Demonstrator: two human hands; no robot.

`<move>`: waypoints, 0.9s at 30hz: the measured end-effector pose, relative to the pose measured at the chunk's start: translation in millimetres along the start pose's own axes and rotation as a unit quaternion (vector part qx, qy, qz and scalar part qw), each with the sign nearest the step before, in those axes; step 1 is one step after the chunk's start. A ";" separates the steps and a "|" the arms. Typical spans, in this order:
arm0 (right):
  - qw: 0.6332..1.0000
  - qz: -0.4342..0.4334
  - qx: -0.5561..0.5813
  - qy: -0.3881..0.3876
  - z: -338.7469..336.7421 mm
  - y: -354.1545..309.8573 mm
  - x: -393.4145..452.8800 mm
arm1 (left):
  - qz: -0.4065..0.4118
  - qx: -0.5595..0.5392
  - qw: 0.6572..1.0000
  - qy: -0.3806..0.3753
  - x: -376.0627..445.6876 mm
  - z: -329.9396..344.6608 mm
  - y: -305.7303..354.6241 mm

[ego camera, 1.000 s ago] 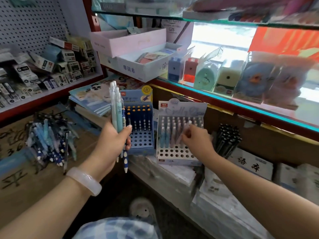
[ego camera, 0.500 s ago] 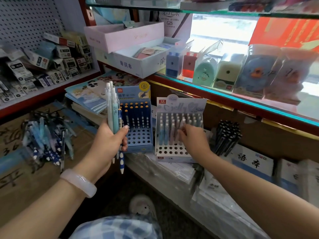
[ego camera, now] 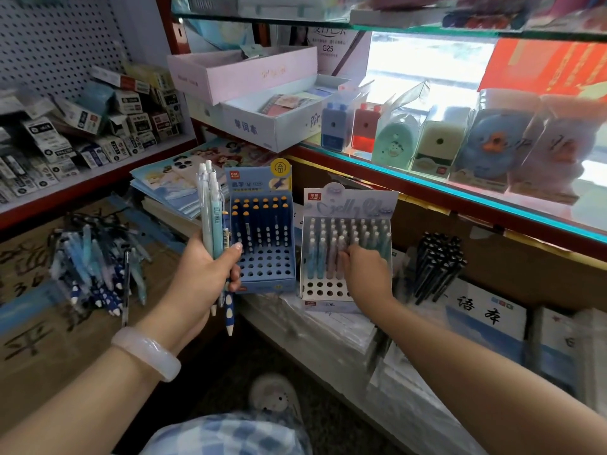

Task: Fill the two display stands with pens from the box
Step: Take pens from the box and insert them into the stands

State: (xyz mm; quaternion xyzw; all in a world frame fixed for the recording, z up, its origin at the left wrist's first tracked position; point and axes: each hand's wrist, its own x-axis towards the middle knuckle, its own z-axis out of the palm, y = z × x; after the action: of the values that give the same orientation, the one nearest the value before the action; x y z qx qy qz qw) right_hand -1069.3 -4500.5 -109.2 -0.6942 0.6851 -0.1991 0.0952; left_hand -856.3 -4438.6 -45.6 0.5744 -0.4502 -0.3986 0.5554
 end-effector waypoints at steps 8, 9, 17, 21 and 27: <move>0.997 0.040 -0.067 -0.006 4.3 -6.7 2.5 | -0.010 -0.012 1.000 -0.002 -3.5 1.4 1.4; 0.997 0.045 -0.069 -0.009 4.4 -7.5 3.3 | -0.011 -0.014 1.000 -0.002 -4.6 1.0 2.0; 0.992 0.119 0.039 0.016 9.3 -14.5 1.5 | -0.001 -0.008 1.000 0.000 -12.0 -7.3 4.7; 0.990 0.139 0.031 0.006 11.0 -14.2 2.0 | -0.003 -0.018 1.000 -0.001 -13.2 -10.5 6.8; 0.991 0.058 0.052 -0.112 7.3 -26.8 -10.0 | -0.033 -0.066 0.997 -0.038 -17.2 -19.5 6.0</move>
State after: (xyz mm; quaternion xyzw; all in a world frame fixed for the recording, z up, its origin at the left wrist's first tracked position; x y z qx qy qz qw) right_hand -1041.7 -4490.5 -106.4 -0.6650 0.6983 -0.1492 0.2187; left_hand -842.8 -4416.6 -39.1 0.5353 -0.4244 -0.4674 0.5612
